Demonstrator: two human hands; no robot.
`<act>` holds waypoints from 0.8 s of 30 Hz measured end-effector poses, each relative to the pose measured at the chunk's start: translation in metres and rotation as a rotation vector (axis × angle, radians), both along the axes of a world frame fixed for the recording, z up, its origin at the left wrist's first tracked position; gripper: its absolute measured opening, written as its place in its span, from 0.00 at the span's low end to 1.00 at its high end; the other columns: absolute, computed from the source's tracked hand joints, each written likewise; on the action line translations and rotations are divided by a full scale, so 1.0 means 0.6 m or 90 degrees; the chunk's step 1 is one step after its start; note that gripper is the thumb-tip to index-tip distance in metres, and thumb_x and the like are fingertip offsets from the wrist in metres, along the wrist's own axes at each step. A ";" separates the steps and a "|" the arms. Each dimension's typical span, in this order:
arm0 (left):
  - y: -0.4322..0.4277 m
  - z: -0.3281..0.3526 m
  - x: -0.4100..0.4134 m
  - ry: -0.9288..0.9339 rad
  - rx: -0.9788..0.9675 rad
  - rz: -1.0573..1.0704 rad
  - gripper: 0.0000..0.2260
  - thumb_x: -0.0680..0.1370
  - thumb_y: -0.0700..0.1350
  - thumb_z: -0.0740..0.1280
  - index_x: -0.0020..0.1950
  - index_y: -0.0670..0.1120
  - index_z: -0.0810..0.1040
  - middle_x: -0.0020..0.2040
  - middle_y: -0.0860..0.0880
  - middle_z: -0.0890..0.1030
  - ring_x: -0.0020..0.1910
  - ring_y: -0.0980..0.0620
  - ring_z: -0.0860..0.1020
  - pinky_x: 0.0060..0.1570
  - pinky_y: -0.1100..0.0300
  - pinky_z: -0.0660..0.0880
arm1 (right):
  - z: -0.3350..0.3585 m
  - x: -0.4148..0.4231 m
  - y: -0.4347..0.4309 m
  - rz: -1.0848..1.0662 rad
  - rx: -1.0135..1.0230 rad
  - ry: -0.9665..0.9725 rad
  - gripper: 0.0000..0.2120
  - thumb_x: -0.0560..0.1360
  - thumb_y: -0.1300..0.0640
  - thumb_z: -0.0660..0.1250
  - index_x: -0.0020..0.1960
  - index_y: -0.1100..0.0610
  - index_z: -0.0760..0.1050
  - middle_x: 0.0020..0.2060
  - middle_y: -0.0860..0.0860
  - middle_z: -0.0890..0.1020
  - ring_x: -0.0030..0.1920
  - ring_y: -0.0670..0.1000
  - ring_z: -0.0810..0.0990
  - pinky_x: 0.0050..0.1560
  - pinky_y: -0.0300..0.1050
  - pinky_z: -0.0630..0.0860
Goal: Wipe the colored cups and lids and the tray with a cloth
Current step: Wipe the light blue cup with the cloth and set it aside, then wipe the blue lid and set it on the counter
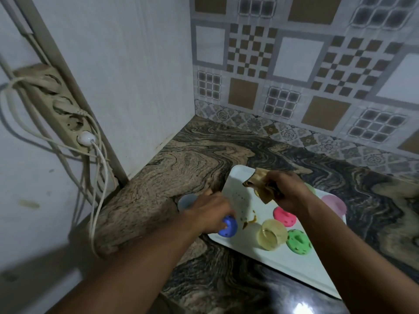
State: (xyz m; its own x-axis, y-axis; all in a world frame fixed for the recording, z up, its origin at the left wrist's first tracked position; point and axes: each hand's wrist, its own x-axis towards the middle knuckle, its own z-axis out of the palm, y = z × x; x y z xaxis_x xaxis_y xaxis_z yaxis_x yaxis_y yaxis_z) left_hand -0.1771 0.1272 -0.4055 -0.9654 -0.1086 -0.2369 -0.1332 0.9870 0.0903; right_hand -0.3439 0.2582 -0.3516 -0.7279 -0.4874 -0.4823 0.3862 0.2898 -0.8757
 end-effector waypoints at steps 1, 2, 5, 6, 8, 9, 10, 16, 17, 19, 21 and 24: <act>0.003 -0.002 -0.004 -0.017 0.000 0.001 0.15 0.77 0.51 0.71 0.64 0.55 0.80 0.60 0.51 0.80 0.63 0.46 0.72 0.67 0.44 0.61 | -0.004 0.003 0.005 0.015 0.007 0.013 0.06 0.76 0.71 0.62 0.43 0.67 0.77 0.35 0.64 0.80 0.32 0.58 0.76 0.34 0.50 0.71; 0.005 -0.004 -0.007 -0.030 -0.003 0.003 0.14 0.77 0.50 0.71 0.62 0.53 0.81 0.59 0.51 0.81 0.62 0.46 0.74 0.68 0.44 0.61 | -0.010 0.007 0.008 0.033 0.014 0.021 0.06 0.76 0.71 0.61 0.46 0.69 0.78 0.37 0.65 0.80 0.33 0.59 0.75 0.34 0.50 0.71; 0.005 -0.011 -0.010 -0.025 -0.010 0.005 0.07 0.77 0.49 0.69 0.52 0.49 0.83 0.48 0.49 0.84 0.51 0.44 0.78 0.64 0.46 0.63 | -0.034 0.018 0.016 0.074 0.045 0.043 0.09 0.77 0.70 0.62 0.52 0.67 0.80 0.42 0.65 0.79 0.40 0.59 0.76 0.39 0.51 0.73; 0.004 -0.014 -0.011 -0.018 -0.002 0.008 0.06 0.77 0.49 0.68 0.48 0.48 0.83 0.44 0.48 0.83 0.46 0.44 0.78 0.61 0.48 0.65 | -0.042 0.021 0.016 0.086 0.051 0.055 0.09 0.78 0.69 0.62 0.53 0.66 0.80 0.42 0.64 0.80 0.41 0.59 0.77 0.40 0.49 0.73; 0.003 -0.018 -0.010 -0.011 0.016 0.014 0.07 0.77 0.48 0.67 0.44 0.47 0.81 0.39 0.47 0.81 0.41 0.44 0.76 0.53 0.52 0.65 | -0.055 0.026 0.016 0.104 0.052 0.072 0.08 0.79 0.66 0.63 0.53 0.64 0.81 0.41 0.62 0.82 0.37 0.57 0.80 0.34 0.44 0.76; 0.003 -0.020 -0.009 -0.011 0.025 0.015 0.07 0.77 0.48 0.67 0.42 0.46 0.81 0.37 0.47 0.79 0.38 0.44 0.75 0.49 0.54 0.65 | -0.058 0.029 0.016 0.106 0.048 0.076 0.07 0.80 0.65 0.64 0.52 0.63 0.81 0.39 0.61 0.82 0.35 0.55 0.81 0.31 0.43 0.77; 0.003 -0.022 -0.007 -0.014 0.035 0.018 0.08 0.77 0.47 0.68 0.40 0.45 0.80 0.35 0.45 0.78 0.36 0.43 0.75 0.45 0.55 0.65 | -0.060 0.032 0.015 0.106 0.046 0.084 0.07 0.80 0.65 0.64 0.52 0.62 0.81 0.39 0.60 0.82 0.34 0.55 0.81 0.30 0.43 0.77; -0.007 -0.016 -0.006 0.103 0.168 0.088 0.06 0.75 0.39 0.66 0.47 0.40 0.82 0.45 0.41 0.81 0.45 0.41 0.77 0.44 0.51 0.74 | -0.058 0.040 0.006 0.190 0.087 0.340 0.10 0.81 0.60 0.62 0.55 0.60 0.82 0.35 0.56 0.83 0.30 0.49 0.80 0.31 0.43 0.75; -0.012 -0.007 -0.009 0.153 0.183 0.097 0.07 0.75 0.38 0.66 0.49 0.41 0.83 0.47 0.41 0.81 0.46 0.42 0.78 0.44 0.53 0.73 | -0.053 0.044 0.003 0.236 0.111 0.421 0.12 0.81 0.61 0.61 0.58 0.59 0.82 0.40 0.57 0.85 0.35 0.51 0.81 0.37 0.46 0.76; -0.020 0.012 -0.017 0.259 0.194 0.114 0.08 0.77 0.38 0.67 0.52 0.41 0.83 0.48 0.42 0.82 0.47 0.43 0.78 0.45 0.54 0.73 | -0.050 0.055 0.000 0.329 0.149 0.583 0.19 0.78 0.68 0.60 0.65 0.58 0.79 0.58 0.58 0.84 0.54 0.56 0.82 0.55 0.46 0.75; -0.028 0.032 -0.025 0.353 0.194 0.131 0.06 0.77 0.39 0.68 0.51 0.40 0.83 0.46 0.43 0.81 0.45 0.44 0.78 0.45 0.53 0.74 | -0.050 0.075 0.000 0.368 0.118 0.663 0.26 0.74 0.73 0.59 0.70 0.60 0.75 0.69 0.58 0.77 0.69 0.58 0.75 0.68 0.47 0.70; -0.037 0.048 -0.031 0.425 0.160 0.130 0.05 0.77 0.39 0.69 0.50 0.41 0.83 0.44 0.43 0.80 0.44 0.45 0.77 0.43 0.58 0.69 | -0.057 0.096 0.006 0.357 0.100 0.742 0.32 0.72 0.76 0.58 0.74 0.60 0.70 0.75 0.57 0.70 0.73 0.58 0.70 0.72 0.48 0.68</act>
